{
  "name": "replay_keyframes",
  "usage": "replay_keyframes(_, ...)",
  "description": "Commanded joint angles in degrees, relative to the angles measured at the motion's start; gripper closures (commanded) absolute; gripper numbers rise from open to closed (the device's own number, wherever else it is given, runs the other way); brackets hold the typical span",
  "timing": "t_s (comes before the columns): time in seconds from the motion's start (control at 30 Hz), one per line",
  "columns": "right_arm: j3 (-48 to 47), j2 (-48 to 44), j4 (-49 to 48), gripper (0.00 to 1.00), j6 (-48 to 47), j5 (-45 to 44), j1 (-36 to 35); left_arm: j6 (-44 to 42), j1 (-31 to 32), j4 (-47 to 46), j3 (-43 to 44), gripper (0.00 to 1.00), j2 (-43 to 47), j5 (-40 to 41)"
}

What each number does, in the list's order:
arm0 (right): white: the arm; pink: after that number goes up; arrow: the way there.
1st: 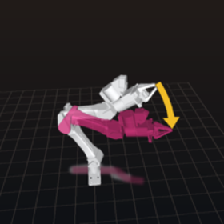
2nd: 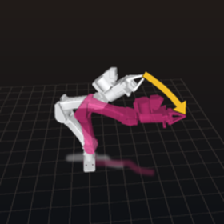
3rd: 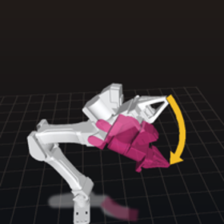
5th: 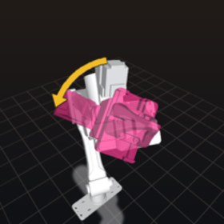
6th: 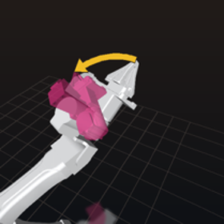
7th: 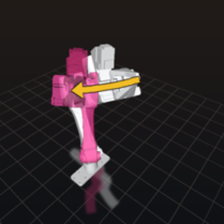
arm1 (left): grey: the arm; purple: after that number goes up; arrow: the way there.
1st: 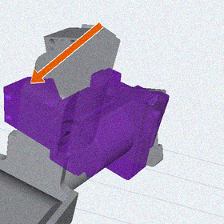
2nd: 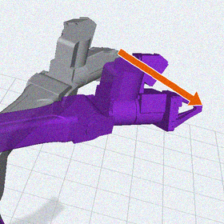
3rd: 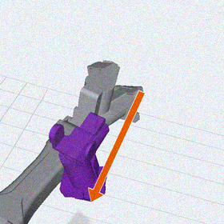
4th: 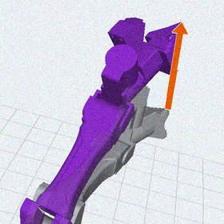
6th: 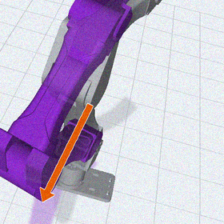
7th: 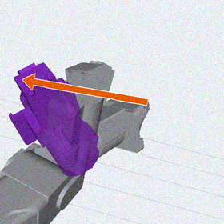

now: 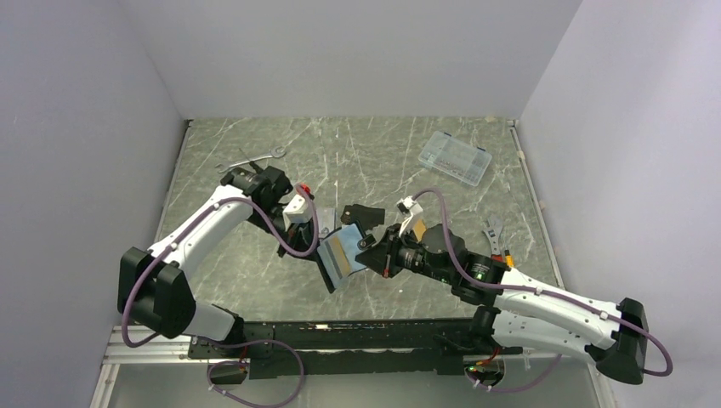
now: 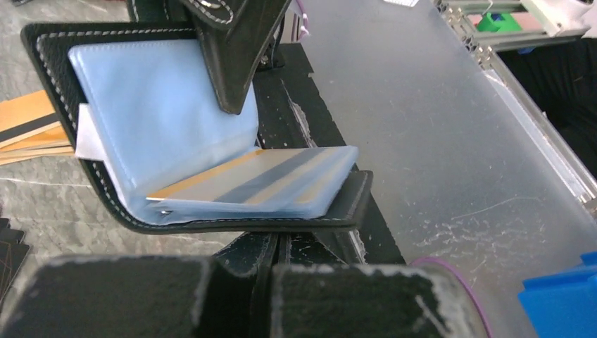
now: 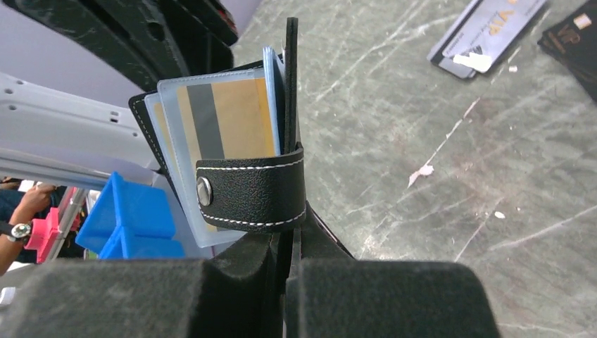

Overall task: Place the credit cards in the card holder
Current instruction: Close the card holder at the center of the board.

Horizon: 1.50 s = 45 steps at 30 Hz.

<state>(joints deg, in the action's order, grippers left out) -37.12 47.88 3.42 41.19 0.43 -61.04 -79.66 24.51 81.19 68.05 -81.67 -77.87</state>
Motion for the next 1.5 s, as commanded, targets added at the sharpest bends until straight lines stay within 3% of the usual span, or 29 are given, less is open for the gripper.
replay_keyframes(0.0,2.1,0.8,-6.9,1.00,3.2,0.6,0.2,8.3,1.7,-9.4,-2.3,1.00,1.7,2.1)
replay_keyframes(0.3,8.4,5.2,-13.6,1.00,6.3,6.8,1.5,24.8,7.8,-30.6,-4.6,1.00,-3.4,12.2)
replay_keyframes(0.53,18.1,8.2,-23.8,1.00,10.3,17.0,9.7,31.0,12.3,-39.3,-4.9,1.00,-11.3,24.1)
replay_keyframes(0.67,22.6,14.1,-30.9,0.94,11.9,19.7,11.7,32.6,16.6,-39.5,-2.4,1.00,-17.7,30.7)
replay_keyframes(0.83,24.3,26.7,-39.9,0.92,13.4,23.0,12.1,33.0,20.5,-35.9,4.1,1.00,-25.4,32.1)
replay_keyframes(1.03,27.9,33.4,-45.5,0.63,16.2,23.1,12.2,32.6,22.1,-33.3,7.3,1.00,-28.4,33.2)
replay_keyframes(1.13,28.9,30.7,-40.5,0.44,16.1,21.0,12.7,32.6,22.1,-33.5,6.5,1.00,-28.2,34.2)
replay_keyframes(1.23,28.8,24.4,-30.7,0.35,14.7,16.8,12.7,32.4,22.2,-32.9,6.8,1.00,-28.2,34.7)
replay_keyframes(1.33,27.3,18.9,-16.8,0.31,14.0,10.3,11.9,32.4,22.6,-32.7,7.5,1.00,-28.2,35.1)
replay_keyframes(1.47,26.1,13.9,-5.9,0.35,15.8,0.1,8.1,32.5,23.7,-32.1,8.4,1.00,-28.5,35.1)
